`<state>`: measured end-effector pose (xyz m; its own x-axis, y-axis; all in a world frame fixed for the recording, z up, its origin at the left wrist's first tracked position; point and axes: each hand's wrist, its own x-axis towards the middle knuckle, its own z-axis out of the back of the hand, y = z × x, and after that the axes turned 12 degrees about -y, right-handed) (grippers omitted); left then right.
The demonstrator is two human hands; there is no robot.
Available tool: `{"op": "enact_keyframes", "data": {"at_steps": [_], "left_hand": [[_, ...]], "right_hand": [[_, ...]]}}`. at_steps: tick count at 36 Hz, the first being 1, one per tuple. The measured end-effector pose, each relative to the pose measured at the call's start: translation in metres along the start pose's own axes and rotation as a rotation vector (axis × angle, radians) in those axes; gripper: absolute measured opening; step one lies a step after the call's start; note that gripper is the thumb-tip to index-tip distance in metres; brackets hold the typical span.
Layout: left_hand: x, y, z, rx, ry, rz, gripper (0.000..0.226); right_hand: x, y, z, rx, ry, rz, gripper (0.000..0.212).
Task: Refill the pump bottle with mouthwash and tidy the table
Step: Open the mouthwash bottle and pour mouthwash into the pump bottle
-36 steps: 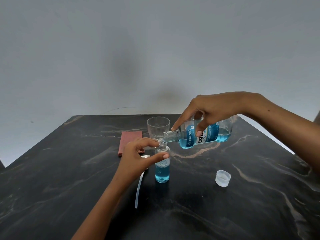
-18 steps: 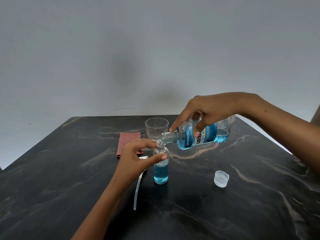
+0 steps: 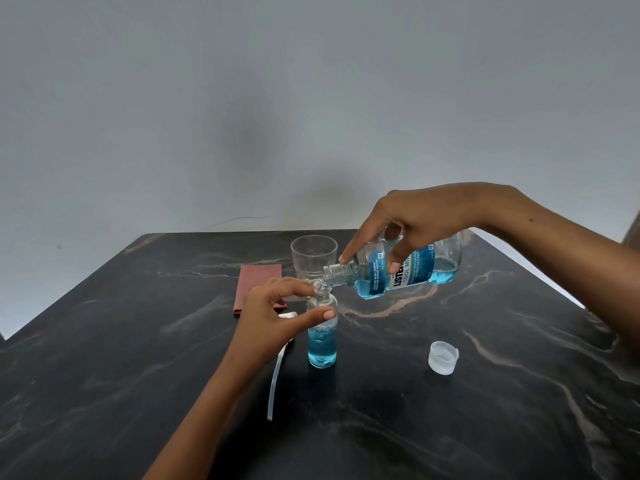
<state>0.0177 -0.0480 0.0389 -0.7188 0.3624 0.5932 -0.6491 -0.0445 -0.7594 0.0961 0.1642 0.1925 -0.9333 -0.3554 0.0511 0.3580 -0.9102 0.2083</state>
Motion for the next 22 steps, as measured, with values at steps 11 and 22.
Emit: {"op": "enact_keyframes", "data": {"at_steps": [11, 22], "left_hand": [[-0.0003, 0.0014, -0.0001, 0.005, -0.005, 0.006, 0.041], [-0.0003, 0.0026, -0.0010, 0.016, 0.000, 0.016, 0.045]], "right_hand": [[-0.0006, 0.0049, 0.0018, -0.069, 0.012, -0.002, 0.052], [-0.0008, 0.0074, 0.0030, -0.074, 0.020, -0.003, 0.052]]}}
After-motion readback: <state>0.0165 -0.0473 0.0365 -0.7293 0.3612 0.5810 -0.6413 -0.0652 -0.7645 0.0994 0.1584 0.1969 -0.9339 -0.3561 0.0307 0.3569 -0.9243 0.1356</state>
